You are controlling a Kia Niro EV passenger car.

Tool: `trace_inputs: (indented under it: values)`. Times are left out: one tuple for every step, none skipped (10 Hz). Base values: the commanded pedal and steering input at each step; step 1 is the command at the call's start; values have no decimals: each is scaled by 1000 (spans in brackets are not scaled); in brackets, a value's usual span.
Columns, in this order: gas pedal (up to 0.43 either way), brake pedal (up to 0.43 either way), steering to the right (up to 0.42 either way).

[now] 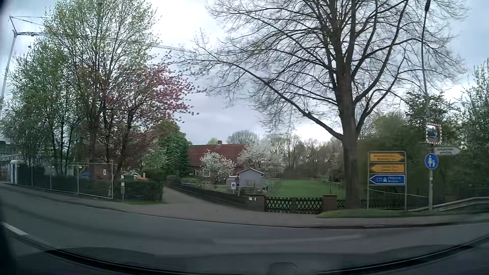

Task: Follow the waypoints while adhering to traffic rules and regulations

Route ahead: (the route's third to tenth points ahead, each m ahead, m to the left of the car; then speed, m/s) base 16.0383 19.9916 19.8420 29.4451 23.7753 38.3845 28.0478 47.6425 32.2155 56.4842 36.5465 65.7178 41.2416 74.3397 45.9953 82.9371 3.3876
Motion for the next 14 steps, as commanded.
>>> trace_inputs:
  values:
    - [358,0,-418]
    - [358,0,-418]
    - [350,0,-418]
    - [350,0,-418]
    - [350,0,-418]
    - [339,0,-418]
    - [331,0,-416]
    - [331,0,-414]
    - [331,0,-413]
    - [331,0,-410]
    - [319,0,-405]
    - [319,0,-399]
    - [319,0,-385]
    - [319,0,-370]
